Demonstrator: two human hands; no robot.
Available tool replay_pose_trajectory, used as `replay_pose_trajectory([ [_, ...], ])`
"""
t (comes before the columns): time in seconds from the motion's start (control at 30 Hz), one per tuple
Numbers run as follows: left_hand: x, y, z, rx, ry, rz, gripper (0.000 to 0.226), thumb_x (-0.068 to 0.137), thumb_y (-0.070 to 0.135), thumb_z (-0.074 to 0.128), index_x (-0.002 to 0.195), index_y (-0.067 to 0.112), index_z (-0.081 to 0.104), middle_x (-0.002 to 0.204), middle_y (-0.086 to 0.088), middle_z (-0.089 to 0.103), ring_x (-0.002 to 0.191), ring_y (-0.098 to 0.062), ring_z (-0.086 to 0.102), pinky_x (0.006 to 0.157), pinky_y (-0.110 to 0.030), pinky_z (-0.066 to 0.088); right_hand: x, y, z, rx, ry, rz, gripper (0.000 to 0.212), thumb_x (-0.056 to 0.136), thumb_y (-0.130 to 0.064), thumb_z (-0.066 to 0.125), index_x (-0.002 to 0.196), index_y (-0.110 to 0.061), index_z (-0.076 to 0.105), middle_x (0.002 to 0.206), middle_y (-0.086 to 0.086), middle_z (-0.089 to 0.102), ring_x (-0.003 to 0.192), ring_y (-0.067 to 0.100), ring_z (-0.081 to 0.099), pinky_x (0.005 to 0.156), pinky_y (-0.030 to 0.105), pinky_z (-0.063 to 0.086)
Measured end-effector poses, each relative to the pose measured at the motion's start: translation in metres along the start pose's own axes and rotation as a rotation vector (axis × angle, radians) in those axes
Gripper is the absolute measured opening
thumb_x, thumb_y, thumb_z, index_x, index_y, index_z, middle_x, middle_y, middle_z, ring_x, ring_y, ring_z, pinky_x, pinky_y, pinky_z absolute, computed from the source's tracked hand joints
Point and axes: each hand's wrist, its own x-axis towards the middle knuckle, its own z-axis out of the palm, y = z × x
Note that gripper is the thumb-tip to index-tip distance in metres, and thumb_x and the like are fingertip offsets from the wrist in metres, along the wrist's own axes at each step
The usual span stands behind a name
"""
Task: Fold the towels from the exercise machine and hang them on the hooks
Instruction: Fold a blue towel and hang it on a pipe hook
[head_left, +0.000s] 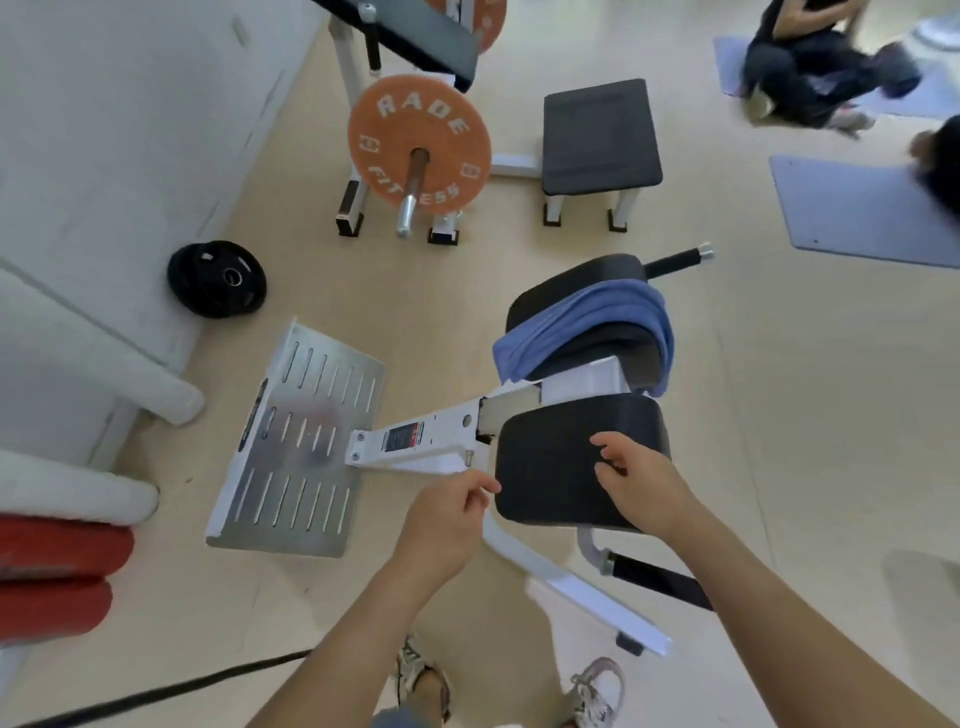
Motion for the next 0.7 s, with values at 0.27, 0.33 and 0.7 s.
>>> replay_pose_trajectory([
  [0.27, 0.038, 0.095, 0.105, -0.029, 0.153, 0.048, 0.031, 0.094, 0.01, 0.044, 0.094, 0.034, 0.064, 0.08, 0.011, 0.065, 0.078, -0.009, 0.06, 0.071, -0.024, 0.048, 0.016, 0.109, -0.063, 0.526, 0.073, 0.121, 0.032, 0.092, -0.021, 0.051, 0.123, -0.028, 0.053, 0.114, 0.001, 0.065, 0.099, 0.021, 0.063, 0.091, 0.046, 0.053],
  [0.33, 0.061, 0.118, 0.119, 0.009, 0.213, 0.098, 0.029, 0.093, 0.009, 0.046, 0.104, 0.028, 0.064, 0.095, 0.013, 0.064, 0.09, -0.006, 0.057, 0.081, -0.021, 0.043, 0.03, 0.12, -0.079, 0.615, 0.076, 0.129, 0.035, 0.093, -0.019, 0.05, 0.127, -0.027, 0.049, 0.113, 0.0, 0.061, 0.095, 0.018, 0.061, 0.088, 0.042, 0.054],
  [0.7, 0.212, 0.149, 0.135, -0.007, 0.34, 0.011, 0.035, 0.096, 0.012, 0.043, 0.128, 0.018, 0.055, 0.13, 0.0, 0.054, 0.118, -0.016, 0.05, 0.097, -0.024, 0.037, 0.141, 0.077, -0.109, 0.321, 0.029, -0.214, 0.055, 0.095, -0.012, 0.048, 0.146, -0.022, 0.031, 0.14, -0.004, 0.042, 0.127, 0.01, 0.04, 0.1, 0.018, 0.029],
])
